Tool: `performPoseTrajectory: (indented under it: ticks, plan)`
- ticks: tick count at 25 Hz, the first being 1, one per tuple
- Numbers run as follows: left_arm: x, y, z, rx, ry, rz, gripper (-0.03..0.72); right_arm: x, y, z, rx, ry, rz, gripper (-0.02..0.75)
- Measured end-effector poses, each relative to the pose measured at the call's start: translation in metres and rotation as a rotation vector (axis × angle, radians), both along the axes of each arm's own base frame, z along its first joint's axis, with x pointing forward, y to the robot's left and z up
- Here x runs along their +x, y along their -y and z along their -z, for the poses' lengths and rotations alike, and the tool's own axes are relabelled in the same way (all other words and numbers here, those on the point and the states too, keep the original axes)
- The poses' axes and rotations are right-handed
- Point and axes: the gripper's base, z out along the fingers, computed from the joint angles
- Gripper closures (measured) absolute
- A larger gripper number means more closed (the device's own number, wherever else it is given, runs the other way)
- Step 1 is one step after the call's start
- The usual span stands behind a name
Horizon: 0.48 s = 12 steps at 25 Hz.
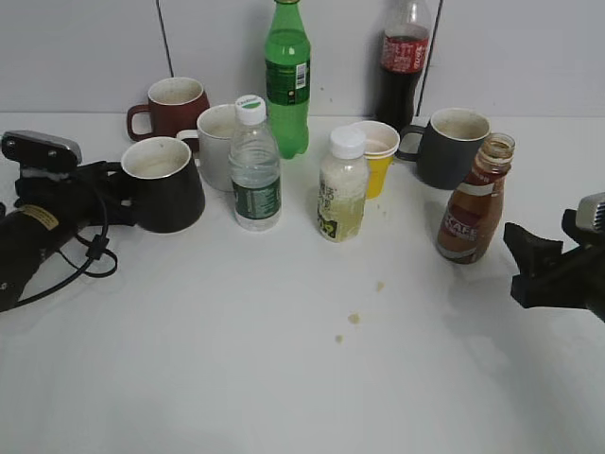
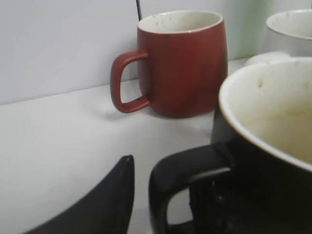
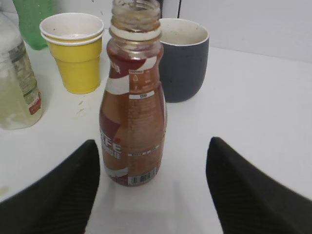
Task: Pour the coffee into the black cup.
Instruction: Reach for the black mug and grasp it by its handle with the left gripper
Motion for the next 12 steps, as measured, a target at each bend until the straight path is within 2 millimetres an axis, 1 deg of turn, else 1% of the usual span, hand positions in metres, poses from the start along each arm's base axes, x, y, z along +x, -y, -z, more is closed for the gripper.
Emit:
performPoseTrajectory:
  ticks: [3, 6, 8, 10, 12]
  plan:
    - [0.002, 0.000, -0.001, -0.001, 0.006, 0.000, 0.388, 0.000, 0.000, 0.000, 0.000, 0.000, 0.000, 0.225]
    - [0.010, 0.002, 0.001, 0.001, 0.012, 0.006, 0.391, 0.000, 0.000, 0.000, 0.001, -0.001, 0.000, 0.225]
    - [0.017, 0.003, 0.005, 0.002, 0.020, 0.013, 0.409, 0.000, 0.000, 0.000, 0.001, -0.001, 0.000, 0.225]
    - [0.021, 0.004, 0.008, 0.004, 0.025, 0.024, 0.465, 0.000, 0.000, 0.001, 0.001, -0.002, 0.000, 0.225]
    - [0.025, 0.006, 0.008, 0.007, 0.034, 0.041, 0.547, 0.003, -0.001, 0.002, -0.001, -0.006, -0.007, 0.225]
